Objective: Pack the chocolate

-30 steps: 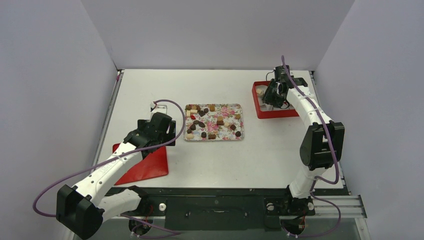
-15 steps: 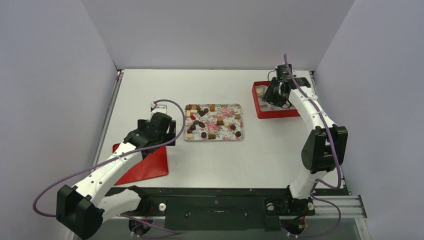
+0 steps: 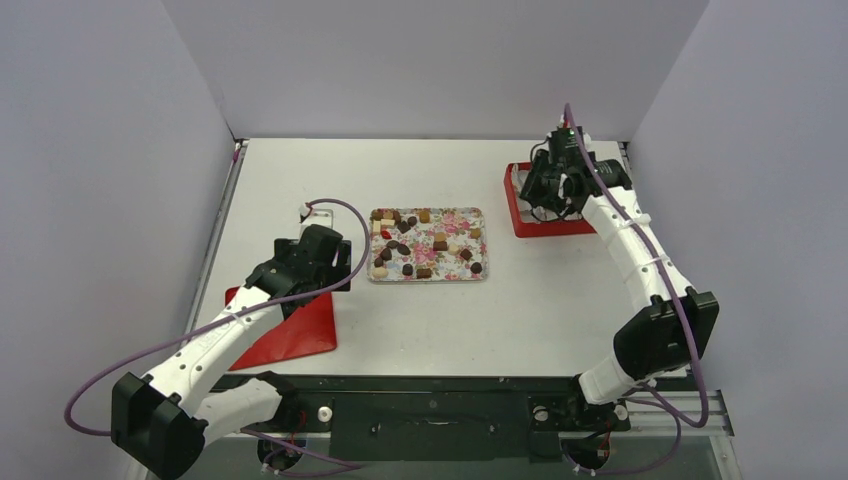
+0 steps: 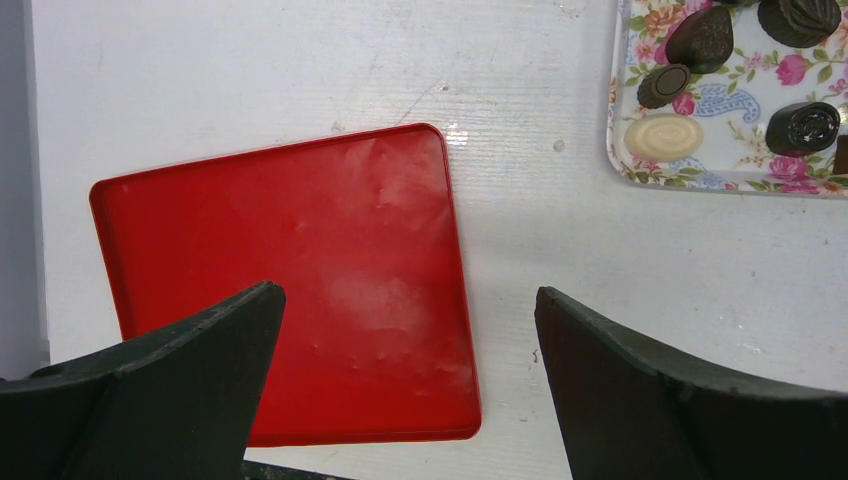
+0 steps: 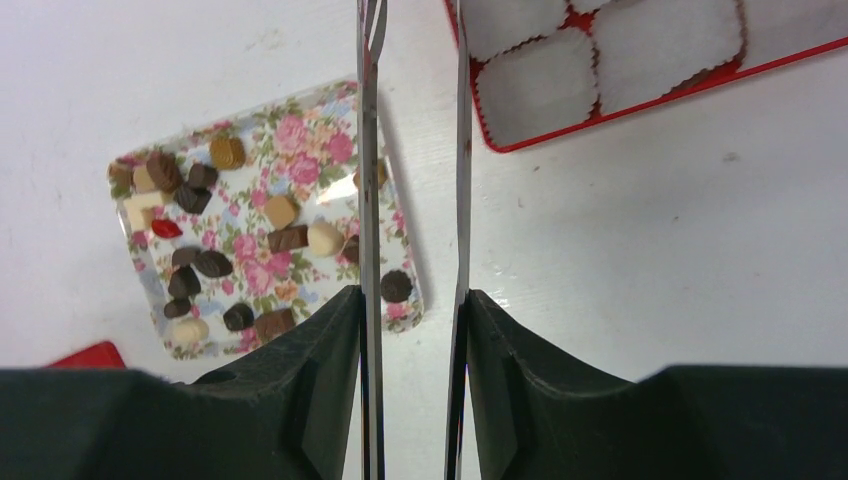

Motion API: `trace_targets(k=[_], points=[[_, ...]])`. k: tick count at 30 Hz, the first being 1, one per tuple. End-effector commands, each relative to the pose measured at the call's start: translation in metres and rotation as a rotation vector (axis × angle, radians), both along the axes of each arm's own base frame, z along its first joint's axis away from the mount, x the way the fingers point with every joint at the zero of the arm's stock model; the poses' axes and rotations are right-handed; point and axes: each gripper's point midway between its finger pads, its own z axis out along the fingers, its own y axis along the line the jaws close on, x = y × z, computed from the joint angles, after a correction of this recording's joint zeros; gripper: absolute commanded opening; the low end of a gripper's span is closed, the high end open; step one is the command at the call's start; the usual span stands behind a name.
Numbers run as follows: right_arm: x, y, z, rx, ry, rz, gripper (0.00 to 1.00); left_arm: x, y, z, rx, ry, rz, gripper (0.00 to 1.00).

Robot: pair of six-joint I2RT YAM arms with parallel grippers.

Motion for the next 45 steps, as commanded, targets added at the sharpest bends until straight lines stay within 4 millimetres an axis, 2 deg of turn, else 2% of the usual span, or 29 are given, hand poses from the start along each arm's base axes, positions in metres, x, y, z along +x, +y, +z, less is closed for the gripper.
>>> trace_targets(k=[1, 3, 9, 19, 30, 36, 45], points=[[-0.022, 0.026, 0.028, -0.033, -0.062, 0.084, 0.37, 0.009, -0.002, 0.017, -0.03, -0.066, 0.004, 0.96], [-0.034, 0.045, 0.027, -0.03, -0.057, 0.134, 0.37, 0.009, -0.001, 0.018, -0.03, -0.067, 0.005, 0.96], [-0.063, 0.08, 0.008, -0.046, -0.02, 0.23, 0.37, 0.009, 0.0, 0.018, -0.033, -0.069, 0.011, 0.96], [-0.096, 0.115, -0.04, -0.075, 0.076, 0.33, 0.36, 0.008, 0.001, 0.018, -0.033, -0.069, 0.011, 0.96], [-0.138, 0.174, -0.06, -0.07, 0.12, 0.492, 0.37, 0.008, 0.002, 0.018, -0.029, -0.068, 0.018, 0.96], [-0.151, 0.189, -0.075, -0.093, 0.157, 0.534, 0.39, 0.007, 0.003, 0.019, -0.031, -0.073, 0.018, 0.96], [-0.154, 0.196, -0.081, -0.121, 0.166, 0.546, 0.39, 0.006, 0.003, 0.02, -0.035, -0.077, 0.019, 0.97]])
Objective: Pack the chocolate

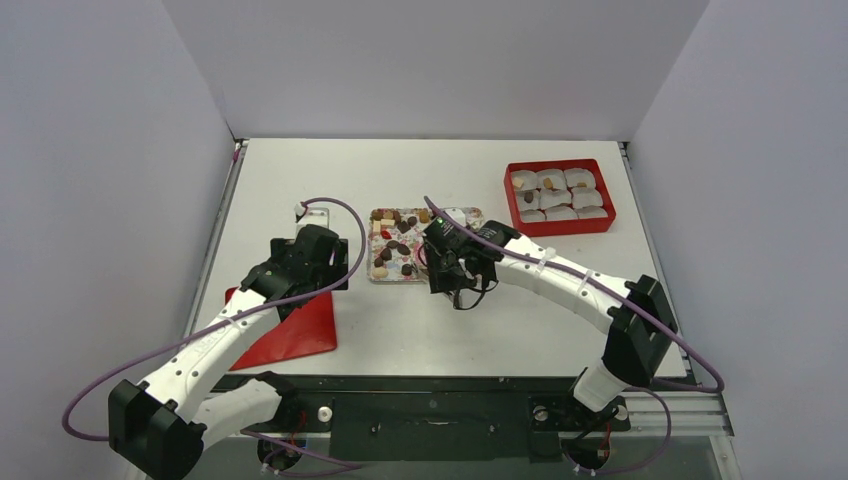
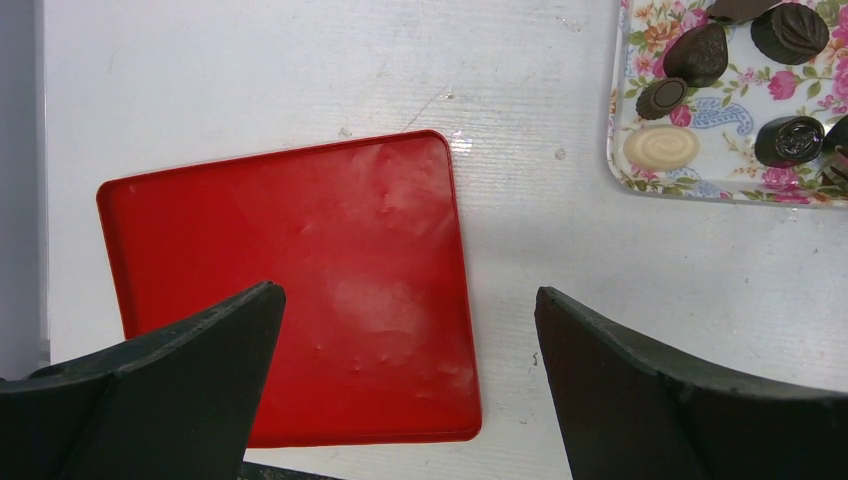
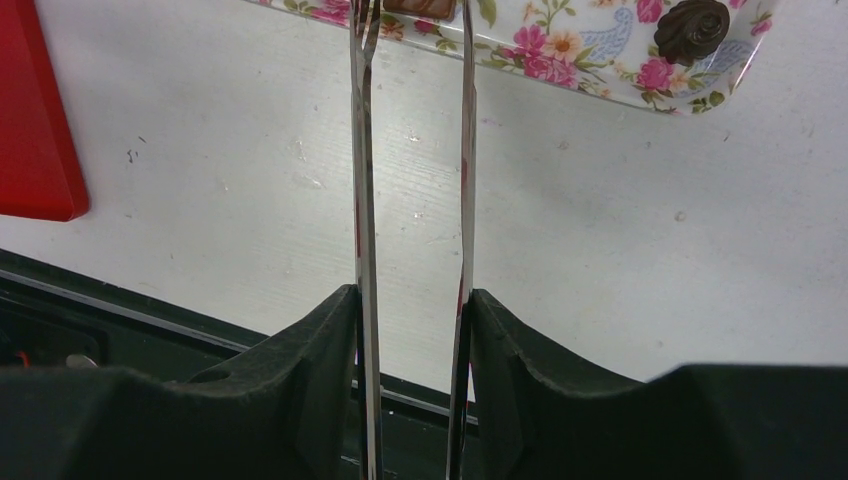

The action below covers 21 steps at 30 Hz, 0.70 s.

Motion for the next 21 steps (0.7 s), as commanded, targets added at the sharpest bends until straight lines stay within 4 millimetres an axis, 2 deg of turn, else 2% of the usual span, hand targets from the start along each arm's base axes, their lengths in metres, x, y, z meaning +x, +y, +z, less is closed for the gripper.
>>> trace_targets(k=[1, 10, 21], points=[[0.007, 0.009, 0.007, 0.008, -0.044, -0.011, 0.39, 0.006, -0.001, 0.014, -0.022, -0.054, 0.006, 0.97], [0.008, 0.008, 0.003, -0.026, -0.036, -0.001, 0.35, 0.006, 0.0, 0.015, -0.023, -0.059, 0.008, 0.96], [0.024, -0.002, 0.018, -0.019, -0.064, -0.034, 0.3, 0.006, 0.0, 0.016, -0.024, -0.062, 0.009, 0.96]])
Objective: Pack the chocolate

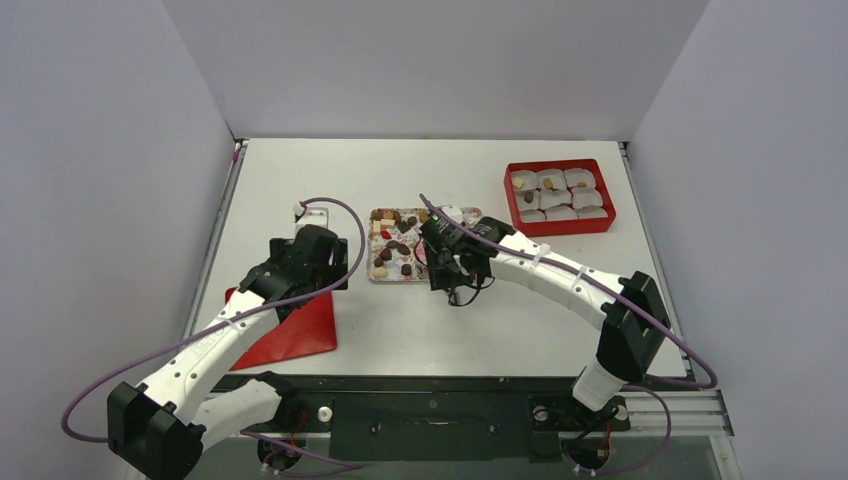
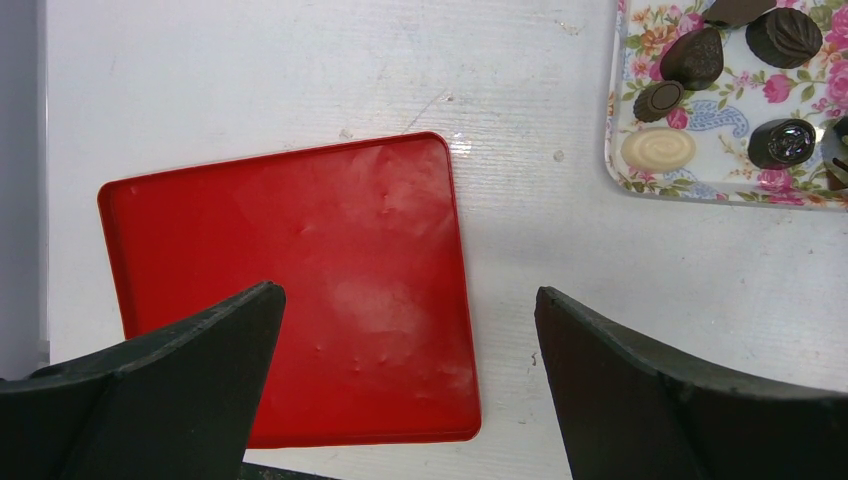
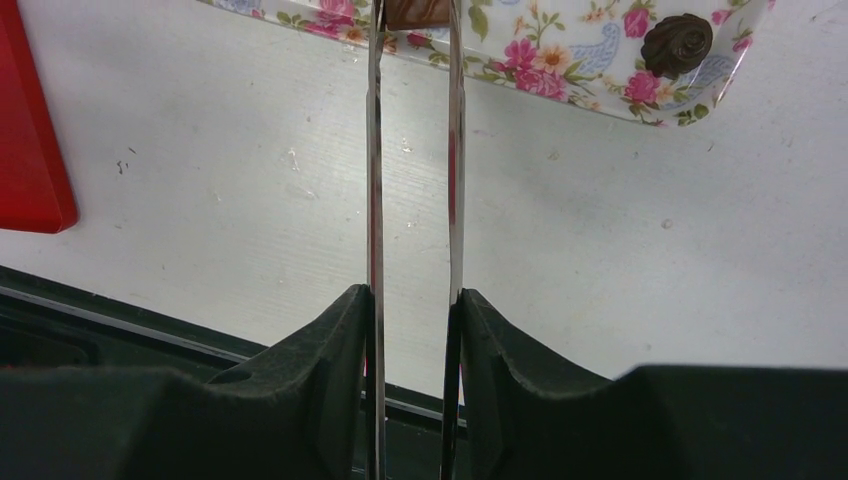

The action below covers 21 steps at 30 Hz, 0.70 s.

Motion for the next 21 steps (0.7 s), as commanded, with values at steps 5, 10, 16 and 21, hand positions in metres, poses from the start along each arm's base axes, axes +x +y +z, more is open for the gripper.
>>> trace_targets(k=[5, 10, 16, 21], points=[[0.026, -0.007, 0.028, 0.037, -0.072, -0.049, 0.3, 0.006, 0.0, 0.014, -0.018, -0.054, 0.01, 0.97], [0.032, -0.008, 0.034, 0.055, -0.081, -0.059, 0.3, 0.006, 0.001, 0.014, -0.017, -0.055, 0.011, 0.96], [0.037, -0.01, 0.042, 0.076, -0.09, -0.069, 0.3, 0.006, 0.001, 0.014, -0.016, -0.053, 0.011, 0.96], [0.042, -0.016, 0.052, 0.097, -0.103, -0.087, 0.3, 0.006, 0.001, 0.014, -0.017, -0.054, 0.01, 0.97]])
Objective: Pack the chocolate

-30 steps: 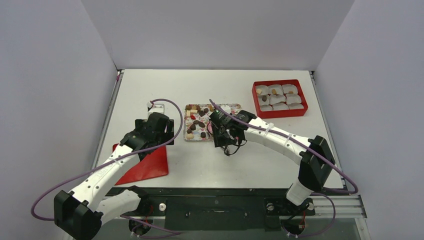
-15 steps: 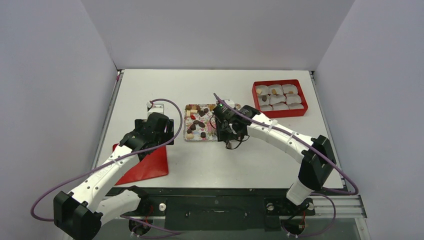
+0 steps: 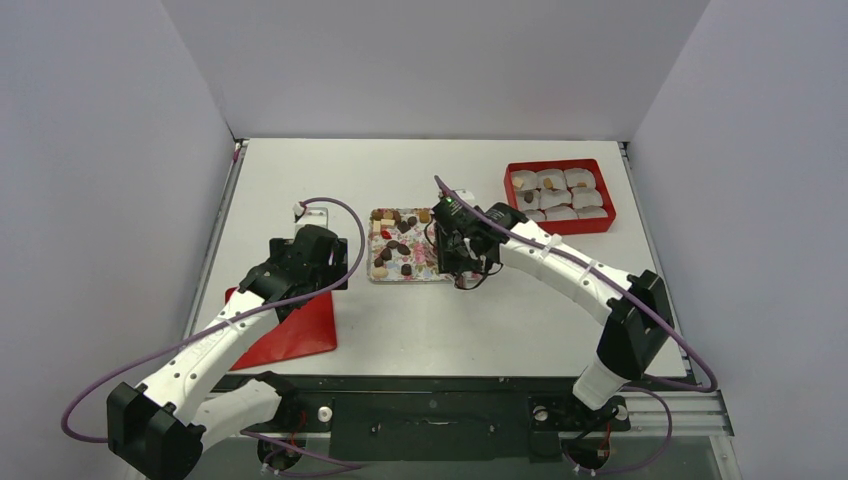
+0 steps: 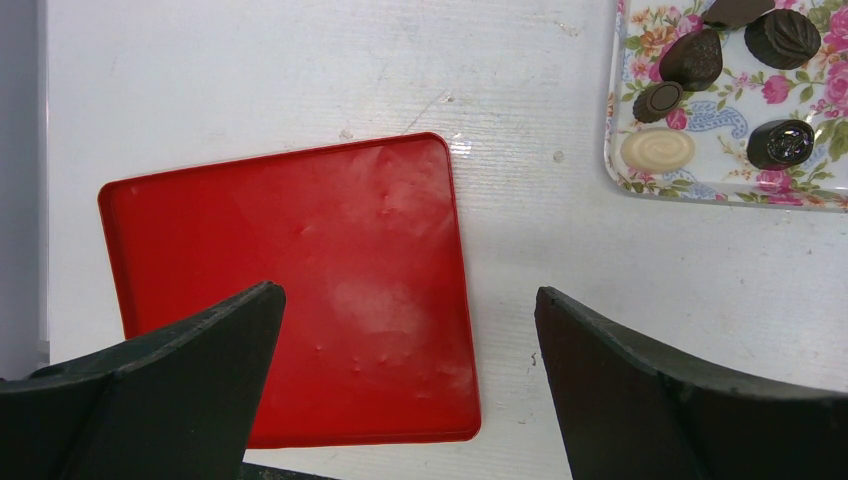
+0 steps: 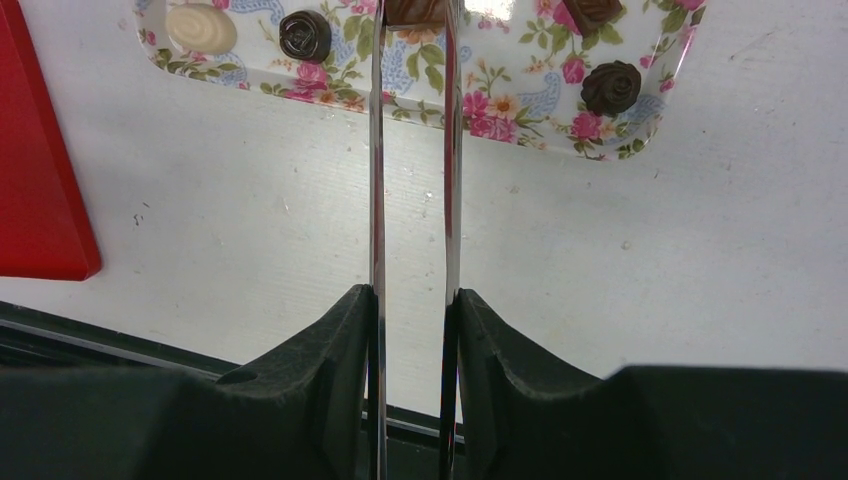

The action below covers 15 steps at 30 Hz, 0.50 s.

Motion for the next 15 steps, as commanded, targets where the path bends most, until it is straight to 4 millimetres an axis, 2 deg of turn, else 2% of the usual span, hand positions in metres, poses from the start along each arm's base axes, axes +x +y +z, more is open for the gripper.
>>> trace_targets(k=[1, 6, 15], points=[[0.014, -0.003, 0.037, 0.07, -0.08, -0.019, 0.3, 0.006, 0.001, 0.013, -0.015, -0.052, 0.01, 0.96], [0.022, -0.014, 0.05, 0.088, -0.106, -0.047, 0.3, 0.006, 0.0, 0.013, -0.016, -0.05, 0.009, 0.96], [0.046, -0.046, 0.069, 0.115, -0.143, -0.131, 0.3, 0.006, 0.0, 0.013, -0.016, -0.05, 0.009, 0.97]])
